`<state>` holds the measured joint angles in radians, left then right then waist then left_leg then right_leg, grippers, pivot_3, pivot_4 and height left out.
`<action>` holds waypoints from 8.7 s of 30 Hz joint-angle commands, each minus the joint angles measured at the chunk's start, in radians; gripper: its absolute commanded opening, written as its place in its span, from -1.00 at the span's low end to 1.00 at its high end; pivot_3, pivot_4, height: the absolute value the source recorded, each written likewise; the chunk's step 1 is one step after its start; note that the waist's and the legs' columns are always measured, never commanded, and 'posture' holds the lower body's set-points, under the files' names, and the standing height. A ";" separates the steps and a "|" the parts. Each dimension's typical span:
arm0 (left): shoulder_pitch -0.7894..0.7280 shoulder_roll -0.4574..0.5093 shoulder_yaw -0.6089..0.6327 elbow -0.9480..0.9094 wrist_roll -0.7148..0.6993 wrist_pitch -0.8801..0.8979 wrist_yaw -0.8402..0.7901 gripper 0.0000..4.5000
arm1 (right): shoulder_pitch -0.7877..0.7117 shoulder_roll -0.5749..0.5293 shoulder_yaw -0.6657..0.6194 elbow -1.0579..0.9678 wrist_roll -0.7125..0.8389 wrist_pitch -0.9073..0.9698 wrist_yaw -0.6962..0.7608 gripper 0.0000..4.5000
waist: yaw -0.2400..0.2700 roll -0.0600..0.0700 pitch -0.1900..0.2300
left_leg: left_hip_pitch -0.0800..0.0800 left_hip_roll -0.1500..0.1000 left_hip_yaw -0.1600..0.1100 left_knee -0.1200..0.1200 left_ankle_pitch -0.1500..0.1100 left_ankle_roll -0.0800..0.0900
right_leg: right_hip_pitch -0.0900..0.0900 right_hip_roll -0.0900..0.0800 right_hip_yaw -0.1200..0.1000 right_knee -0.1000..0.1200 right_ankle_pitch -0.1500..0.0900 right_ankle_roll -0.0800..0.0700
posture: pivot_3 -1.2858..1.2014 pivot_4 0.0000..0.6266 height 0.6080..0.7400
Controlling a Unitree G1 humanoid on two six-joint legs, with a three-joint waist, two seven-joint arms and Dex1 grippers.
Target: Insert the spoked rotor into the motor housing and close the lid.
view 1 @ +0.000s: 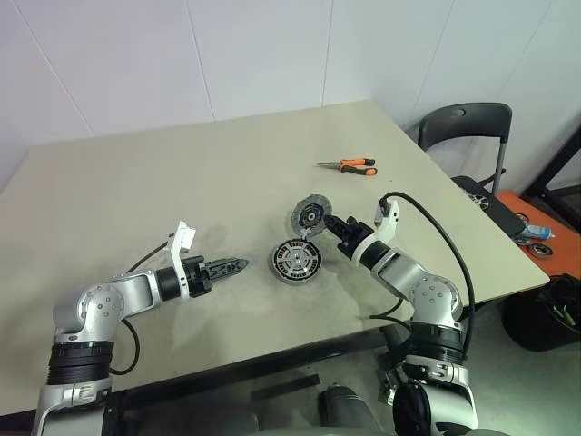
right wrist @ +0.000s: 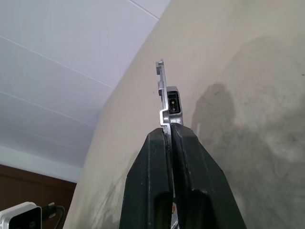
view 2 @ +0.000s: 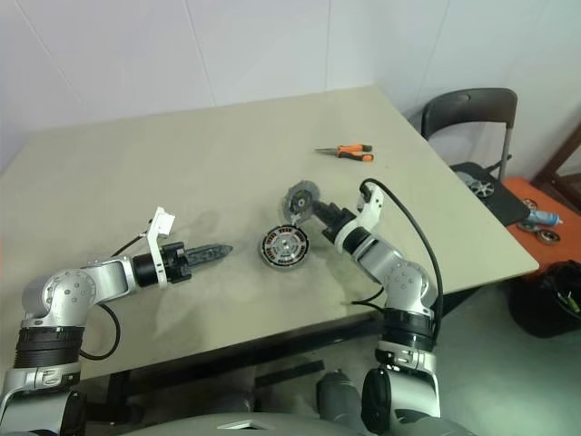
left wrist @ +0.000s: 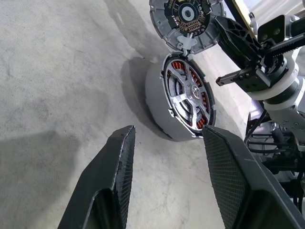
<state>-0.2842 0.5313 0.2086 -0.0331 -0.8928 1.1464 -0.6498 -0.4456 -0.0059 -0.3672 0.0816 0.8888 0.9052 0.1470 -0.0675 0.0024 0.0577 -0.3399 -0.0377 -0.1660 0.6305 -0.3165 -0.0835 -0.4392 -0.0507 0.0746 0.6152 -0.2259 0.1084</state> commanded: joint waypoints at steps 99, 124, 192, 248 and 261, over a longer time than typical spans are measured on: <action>-0.012 -0.028 0.050 -0.039 -0.011 -0.003 0.025 0.06 | -0.052 -0.269 0.544 0.095 -0.619 -0.388 0.576 0.78 | 0.023 -0.012 -0.005 | 0.021 0.002 -0.001 0.003 0.000 -0.001 | 0.023 0.003 -0.001 -0.001 -0.001 0.000 | 0.03 -1.00 1.00; -0.005 -0.023 0.048 -0.040 -0.009 0.004 0.025 0.06 | -0.043 -0.286 0.555 0.042 -0.630 -0.378 0.612 0.99 | 0.024 -0.012 -0.005 | 0.022 0.001 -0.001 0.005 0.001 -0.001 | 0.025 0.003 -0.001 0.000 0.000 0.000 | 0.03 -1.00 1.00; -0.011 -0.025 0.062 -0.064 -0.043 0.029 0.062 0.06 | 0.053 -0.383 0.617 0.010 -0.770 -0.543 0.646 0.82 | 0.024 -0.012 -0.005 | 0.023 0.001 -0.001 0.007 0.001 -0.001 | 0.028 0.003 -0.001 0.000 0.000 -0.001 | 0.03 -1.00 1.00; 0.005 -0.031 0.045 -0.047 -0.015 0.001 0.029 0.06 | -0.034 -0.186 0.423 0.076 -0.627 -0.322 0.397 0.35 | 0.022 -0.012 -0.005 | 0.035 0.002 -0.001 0.006 0.001 -0.001 | 0.038 0.004 0.000 0.001 -0.003 -0.001 | 0.03 -1.00 1.00; -0.013 -0.027 0.035 -0.008 0.005 -0.021 0.008 0.06 | -0.068 -0.200 0.488 0.039 -0.636 -0.316 0.420 0.35 | 0.023 -0.011 -0.005 | 0.025 0.002 -0.001 0.001 0.001 -0.002 | 0.027 0.003 0.000 -0.001 0.000 -0.001 | 0.03 -1.00 1.00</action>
<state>-0.2776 0.4925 0.2388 -0.0380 -0.8864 1.1463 -0.6275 -0.4778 -0.2023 0.1002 0.1278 0.2958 0.6576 0.5876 -0.0445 -0.0085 0.0530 -0.3159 -0.0358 -0.1670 0.6320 -0.3153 -0.0851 -0.4136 -0.0472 0.0740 0.6142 -0.2259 0.1075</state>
